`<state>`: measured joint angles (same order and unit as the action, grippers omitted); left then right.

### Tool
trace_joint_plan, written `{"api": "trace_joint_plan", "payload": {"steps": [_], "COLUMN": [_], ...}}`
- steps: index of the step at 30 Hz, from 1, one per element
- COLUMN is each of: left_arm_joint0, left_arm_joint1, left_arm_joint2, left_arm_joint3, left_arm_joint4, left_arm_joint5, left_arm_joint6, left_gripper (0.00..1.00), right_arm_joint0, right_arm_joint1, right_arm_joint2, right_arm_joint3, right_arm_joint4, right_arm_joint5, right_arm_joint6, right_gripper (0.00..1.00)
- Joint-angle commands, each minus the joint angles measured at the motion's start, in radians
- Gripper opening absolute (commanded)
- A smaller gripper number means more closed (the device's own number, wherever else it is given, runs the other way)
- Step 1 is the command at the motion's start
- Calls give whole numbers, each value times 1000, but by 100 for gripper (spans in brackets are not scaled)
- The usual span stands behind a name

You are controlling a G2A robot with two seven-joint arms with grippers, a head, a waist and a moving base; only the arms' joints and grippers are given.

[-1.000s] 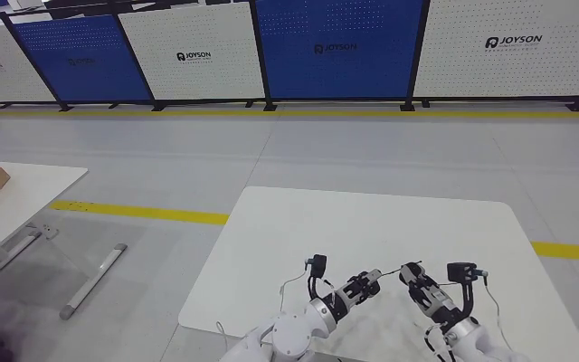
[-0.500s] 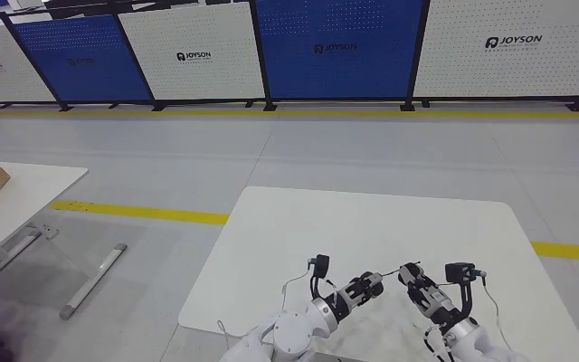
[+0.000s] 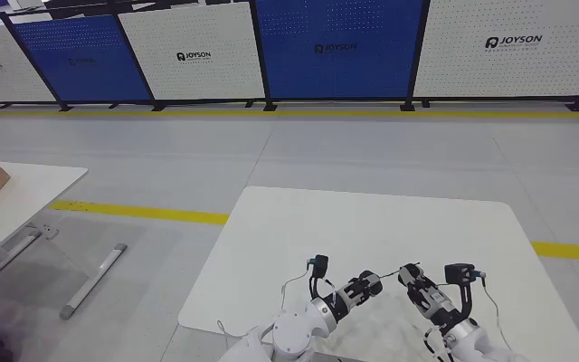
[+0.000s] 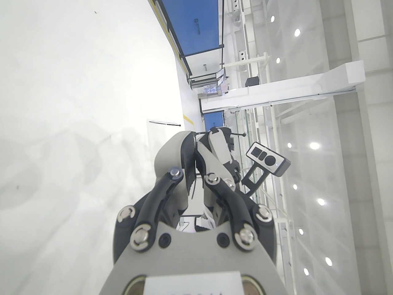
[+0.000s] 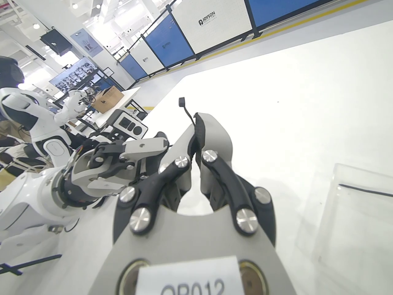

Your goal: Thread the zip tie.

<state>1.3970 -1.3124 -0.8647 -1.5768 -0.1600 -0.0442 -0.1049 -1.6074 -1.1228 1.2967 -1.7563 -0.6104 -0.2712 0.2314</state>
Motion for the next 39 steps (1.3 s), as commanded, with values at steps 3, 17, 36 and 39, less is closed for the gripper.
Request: {"api": "trace_joint_plan", "payload": {"steps": [3,17,36,39], "left_arm_joint0": [-1,13,29,30], "left_arm_joint1": [-1,-5,-3,-2], "left_arm_joint2": [1,-9,-36,-52], "left_arm_joint3": [2,-14,-29,-26], "left_arm_joint4": [-1,-46,-129,-180], "left_arm_joint5": [-1,-81,-98,-96], "left_arm_joint6": [-1,25,-5,-23], "left_gripper": [0,0,0,0], "right_arm_joint0": [1,-15,3,2], "right_arm_joint1": [0,3,16,30], "right_arm_joint2": [1,30,37,46], "right_arm_joint3": [1,0,-24,-40], "right_arm_joint4": [-6,20,20,11], "right_arm_joint5": [-3,-53,-69,-69], "right_arm_joint6": [9,13,71,62], "right_gripper": [35,100,100,100]}}
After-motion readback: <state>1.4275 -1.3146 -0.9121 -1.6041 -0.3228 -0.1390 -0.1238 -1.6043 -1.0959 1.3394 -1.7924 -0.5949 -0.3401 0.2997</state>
